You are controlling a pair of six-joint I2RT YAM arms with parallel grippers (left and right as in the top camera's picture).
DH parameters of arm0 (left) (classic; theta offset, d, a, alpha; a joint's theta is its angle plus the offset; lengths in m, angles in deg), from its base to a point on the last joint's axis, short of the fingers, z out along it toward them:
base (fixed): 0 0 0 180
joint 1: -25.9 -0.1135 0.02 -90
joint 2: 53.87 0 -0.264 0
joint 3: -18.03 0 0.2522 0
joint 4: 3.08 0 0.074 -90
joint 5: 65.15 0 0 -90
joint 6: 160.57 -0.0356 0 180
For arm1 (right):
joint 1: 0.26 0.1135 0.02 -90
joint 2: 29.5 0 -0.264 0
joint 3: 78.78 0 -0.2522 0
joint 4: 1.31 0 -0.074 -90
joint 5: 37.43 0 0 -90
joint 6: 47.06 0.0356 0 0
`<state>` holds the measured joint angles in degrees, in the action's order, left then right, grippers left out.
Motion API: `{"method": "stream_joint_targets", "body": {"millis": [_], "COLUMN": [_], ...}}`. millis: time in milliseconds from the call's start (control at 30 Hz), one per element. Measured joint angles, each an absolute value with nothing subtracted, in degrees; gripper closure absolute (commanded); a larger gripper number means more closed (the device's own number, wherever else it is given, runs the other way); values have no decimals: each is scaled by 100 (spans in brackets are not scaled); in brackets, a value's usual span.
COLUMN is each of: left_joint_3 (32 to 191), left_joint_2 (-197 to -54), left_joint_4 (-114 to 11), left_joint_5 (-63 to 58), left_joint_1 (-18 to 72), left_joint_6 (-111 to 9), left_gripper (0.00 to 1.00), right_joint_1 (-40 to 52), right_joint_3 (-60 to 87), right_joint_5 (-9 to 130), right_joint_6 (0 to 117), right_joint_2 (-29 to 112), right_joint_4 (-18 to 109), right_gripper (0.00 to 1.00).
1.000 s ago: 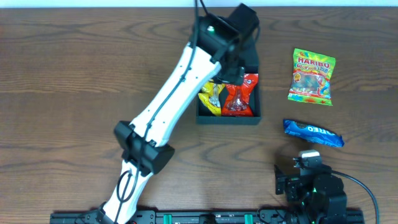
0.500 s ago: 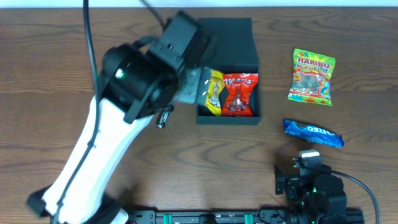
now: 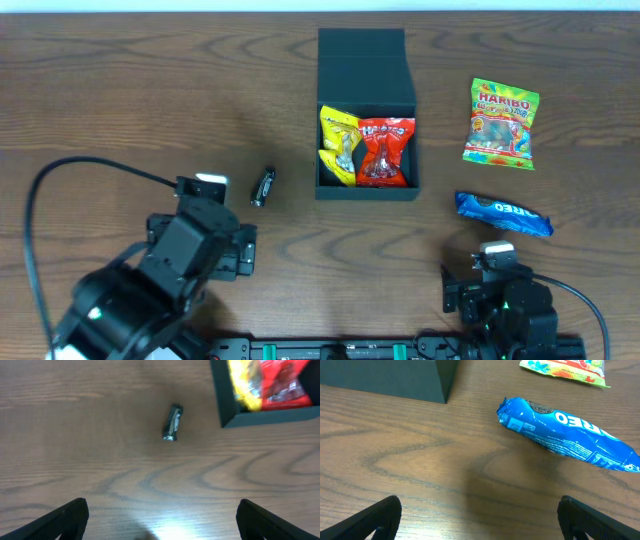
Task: Pack container
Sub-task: 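Open the left gripper and retract the left arm toward rest, then move the right gripper up to the green HARIBO Worms bag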
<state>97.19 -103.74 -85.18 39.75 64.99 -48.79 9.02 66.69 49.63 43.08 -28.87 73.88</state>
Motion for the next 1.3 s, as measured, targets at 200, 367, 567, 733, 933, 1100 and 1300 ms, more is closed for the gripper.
{"method": "stream_joint_targets", "body": {"millis": [200,367,567,733,933,1100,1300], "left_joint_3": [9628,9628,9628,9628,9628,9628,9628], "left_joint_2": [-10409,-10400,-10400,-10400,-10400,-10400,-10400], "left_joint_4": [-8245,-8249,-8280,-8282,-8280,-8280,-8284], "left_joint_5": [4038,4064,4071,4069,4071,4069,4067], "left_joint_1": [6499,6499,6499,6499,6499,6499,6499], "left_joint_6": [-4811,-4807,-4807,-4807,-4807,-4809,-4807], "left_gripper": [5,5,5,5,5,5,5], "right_joint_1": [902,902,902,902,902,902,902], "right_joint_3": [6669,6669,6669,6669,6669,6669,6673], "right_joint_5": [4963,4963,4963,4963,4963,4961,4970], "right_joint_6": [4308,4308,4308,4308,4308,4304,4284], "right_joint_2": [-2887,-2887,-2887,-2887,-2887,-2887,-2887], "right_joint_4": [7388,7388,7388,7391,7388,7386,6477], "right_gripper": [1,1,1,1,1,1,1]}}
